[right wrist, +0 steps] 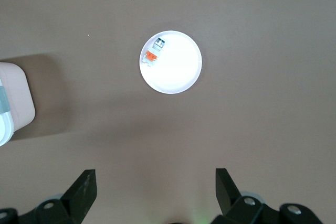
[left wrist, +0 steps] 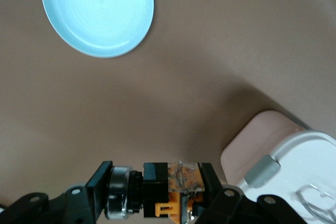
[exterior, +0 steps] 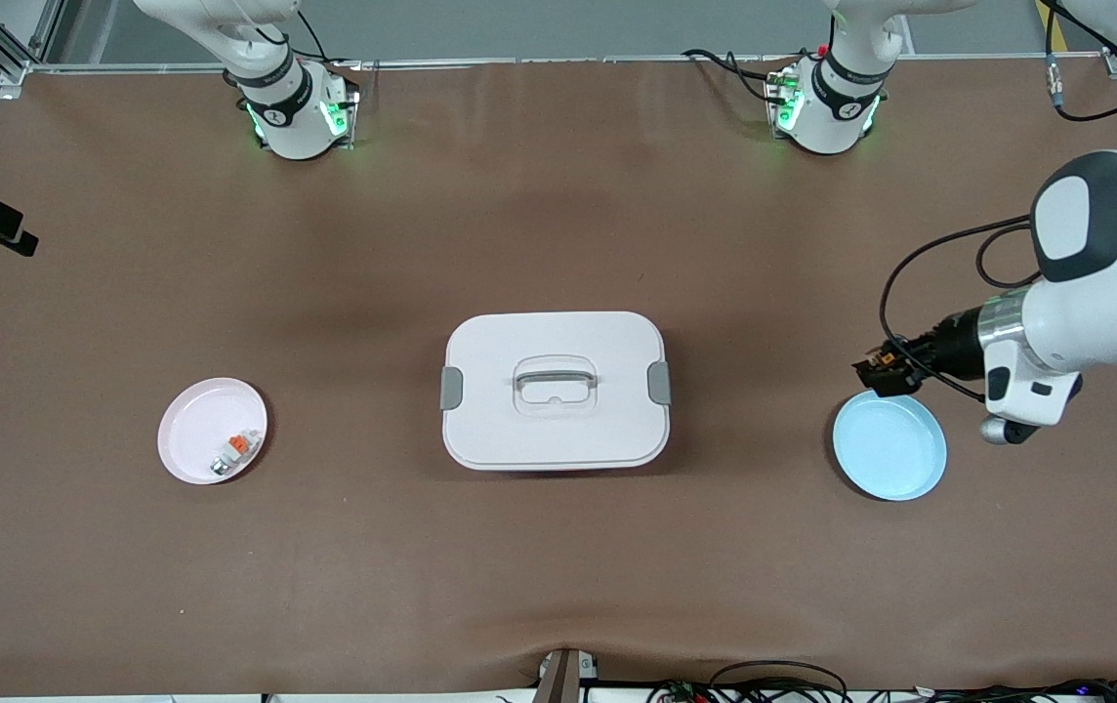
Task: Transfer orange switch to right arm and place
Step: 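Lift the switch with the left gripper off the blue plate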
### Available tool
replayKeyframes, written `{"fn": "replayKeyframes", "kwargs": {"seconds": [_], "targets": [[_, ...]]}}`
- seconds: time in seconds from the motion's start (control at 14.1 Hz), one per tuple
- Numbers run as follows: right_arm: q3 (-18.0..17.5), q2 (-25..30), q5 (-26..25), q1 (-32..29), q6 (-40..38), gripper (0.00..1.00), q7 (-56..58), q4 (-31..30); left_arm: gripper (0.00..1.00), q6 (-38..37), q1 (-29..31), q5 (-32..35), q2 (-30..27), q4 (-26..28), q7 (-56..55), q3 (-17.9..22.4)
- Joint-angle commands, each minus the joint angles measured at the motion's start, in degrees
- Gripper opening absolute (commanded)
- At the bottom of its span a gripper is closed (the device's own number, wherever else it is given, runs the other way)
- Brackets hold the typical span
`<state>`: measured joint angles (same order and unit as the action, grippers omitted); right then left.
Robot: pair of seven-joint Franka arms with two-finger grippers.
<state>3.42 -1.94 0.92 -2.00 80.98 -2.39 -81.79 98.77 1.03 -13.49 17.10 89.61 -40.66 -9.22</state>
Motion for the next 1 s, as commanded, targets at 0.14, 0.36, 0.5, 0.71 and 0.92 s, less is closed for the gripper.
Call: {"fn": "replayKeyframes", "kwargs": {"seconds": [0.14,0.36,0.5,0.71,0.92], "targets": [[-0.34,-2.71,0.05,-0.02,1.02,1.0,-7.96,-0.04,0.25,-2.8,0.2,-1.1,-1.19,-3.29,-12.92,-5.8],[-0.61,-4.12,0.31,1.38,1.9,1.0,-19.2,-0.04,0.25,-2.89,0.2,-1.1,-1.19,-5.14,-22.24,-9.67],[-0.69,-4.13,0.83,1.47,1.9,1.0,-22.73,0.05,0.25,-2.8,0.28,-2.67,-1.1,-5.14,-26.9,-11.26],[-0.52,-4.13,3.65,1.03,2.17,1.0,-22.31,0.05,0.25,-2.8,-0.33,-7.41,-0.76,-5.14,-29.81,-11.61],[-0.6,-4.21,3.82,1.47,1.99,1.0,-14.25,0.14,0.25,-2.62,-0.68,-11.81,-0.58,-5.58,-33.94,-12.75]]}}
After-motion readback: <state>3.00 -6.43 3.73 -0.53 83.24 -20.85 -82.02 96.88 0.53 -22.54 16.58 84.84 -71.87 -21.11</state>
